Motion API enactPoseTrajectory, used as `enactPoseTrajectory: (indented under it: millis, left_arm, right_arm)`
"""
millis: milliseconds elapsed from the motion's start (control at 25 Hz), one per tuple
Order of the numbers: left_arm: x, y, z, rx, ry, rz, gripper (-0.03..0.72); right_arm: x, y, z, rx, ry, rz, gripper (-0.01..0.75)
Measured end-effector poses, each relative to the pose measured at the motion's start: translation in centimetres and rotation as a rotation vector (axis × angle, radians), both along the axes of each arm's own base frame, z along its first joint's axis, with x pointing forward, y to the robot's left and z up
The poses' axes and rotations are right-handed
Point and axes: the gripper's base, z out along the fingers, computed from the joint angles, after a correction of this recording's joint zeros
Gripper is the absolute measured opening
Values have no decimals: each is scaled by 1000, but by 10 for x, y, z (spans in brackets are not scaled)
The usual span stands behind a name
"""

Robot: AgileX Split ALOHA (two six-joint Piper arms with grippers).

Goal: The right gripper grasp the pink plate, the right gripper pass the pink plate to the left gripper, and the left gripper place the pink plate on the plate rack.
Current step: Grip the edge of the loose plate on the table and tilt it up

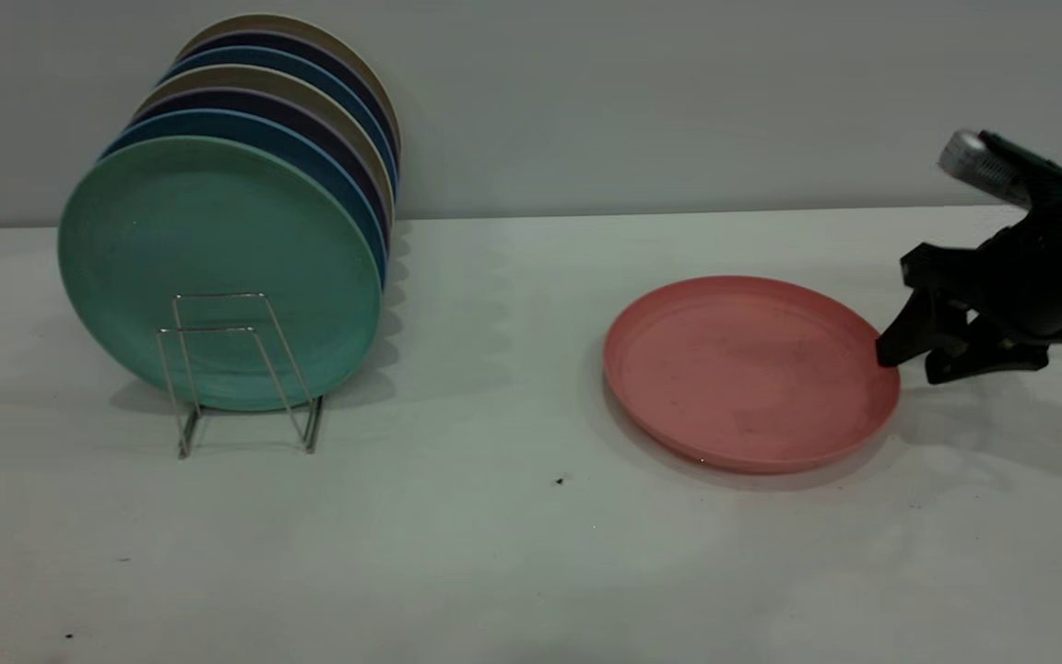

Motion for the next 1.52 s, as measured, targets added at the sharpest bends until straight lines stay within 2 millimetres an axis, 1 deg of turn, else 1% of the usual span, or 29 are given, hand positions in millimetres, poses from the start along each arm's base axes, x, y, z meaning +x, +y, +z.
enactPoseTrajectory:
  millis: [120, 280, 640, 920, 1200, 1360, 1480, 1520]
  left_arm:
    - [0, 0, 0, 0, 0, 0, 567]
    - [0, 0, 0, 0, -1, 1, 567]
    - [0, 0, 0, 0, -4, 3, 567]
    - [1, 0, 0, 2, -7, 3, 567]
    - [0, 0, 0, 2, -6, 2, 567]
    - [0, 0, 0, 2, -6, 2, 567]
    - [0, 0, 0, 2, -6, 2, 567]
    - [0, 0, 0, 2, -6, 2, 567]
  right_arm:
    - [1, 0, -5, 8, 10, -3, 427]
    - [1, 0, -7, 12, 13, -9, 426]
    - [1, 1, -8, 20, 14, -21, 403]
    - [1, 13, -7, 20, 12, -5, 403]
    - [2, 11, -8, 1, 5, -23, 398]
    - [2, 10, -12, 0, 11, -31, 356]
    - [2, 10, -15, 0, 18, -35, 288]
    - [2, 10, -15, 1, 18, -37, 251]
